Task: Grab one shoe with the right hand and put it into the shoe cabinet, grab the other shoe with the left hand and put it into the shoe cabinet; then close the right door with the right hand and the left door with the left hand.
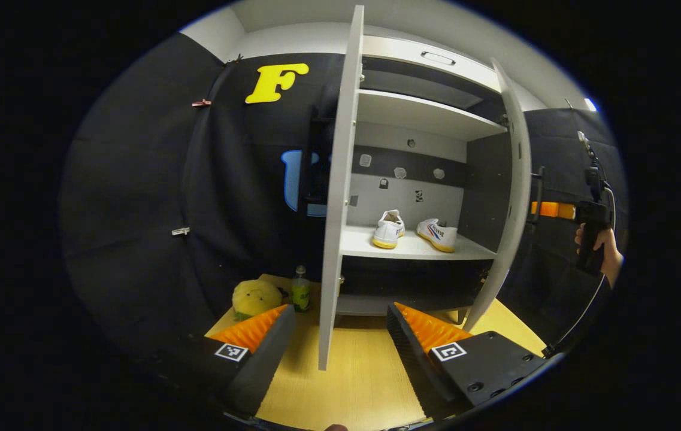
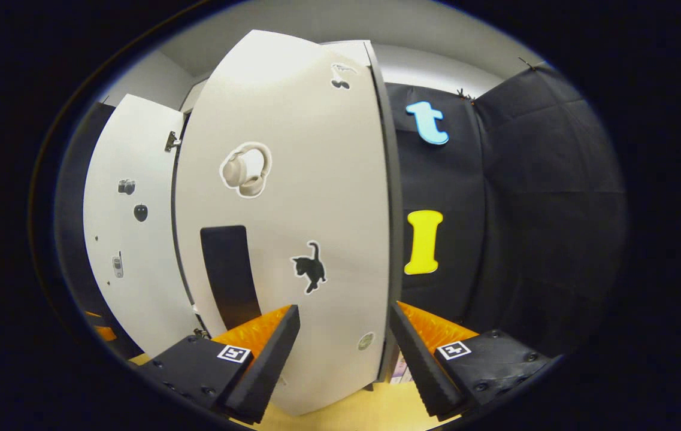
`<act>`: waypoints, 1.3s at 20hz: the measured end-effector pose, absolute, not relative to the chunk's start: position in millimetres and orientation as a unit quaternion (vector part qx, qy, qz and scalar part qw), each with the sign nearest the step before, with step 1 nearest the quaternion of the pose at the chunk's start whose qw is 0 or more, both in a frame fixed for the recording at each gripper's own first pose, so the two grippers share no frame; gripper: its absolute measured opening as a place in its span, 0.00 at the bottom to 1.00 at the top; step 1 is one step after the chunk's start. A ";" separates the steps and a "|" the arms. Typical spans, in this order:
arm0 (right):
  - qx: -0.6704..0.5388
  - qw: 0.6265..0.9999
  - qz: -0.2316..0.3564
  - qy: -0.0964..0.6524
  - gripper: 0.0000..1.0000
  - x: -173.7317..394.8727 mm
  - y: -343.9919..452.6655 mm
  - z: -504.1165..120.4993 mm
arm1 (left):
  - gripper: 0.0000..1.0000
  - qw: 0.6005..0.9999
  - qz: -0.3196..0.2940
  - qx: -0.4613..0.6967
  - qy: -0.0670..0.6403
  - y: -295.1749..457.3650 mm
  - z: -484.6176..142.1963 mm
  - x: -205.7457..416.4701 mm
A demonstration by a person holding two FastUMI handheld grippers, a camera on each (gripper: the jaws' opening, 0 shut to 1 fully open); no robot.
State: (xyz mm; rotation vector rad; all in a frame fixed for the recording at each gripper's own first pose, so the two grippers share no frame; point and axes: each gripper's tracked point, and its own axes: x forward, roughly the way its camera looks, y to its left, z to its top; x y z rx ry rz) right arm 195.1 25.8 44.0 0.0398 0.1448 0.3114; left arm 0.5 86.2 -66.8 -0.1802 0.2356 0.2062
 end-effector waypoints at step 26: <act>0.044 0.980 0.080 0.177 0.98 54.1 10.2 -52.4 | 0.95 0.990 0.112 -0.064 0.052 245.2 24.5 94.0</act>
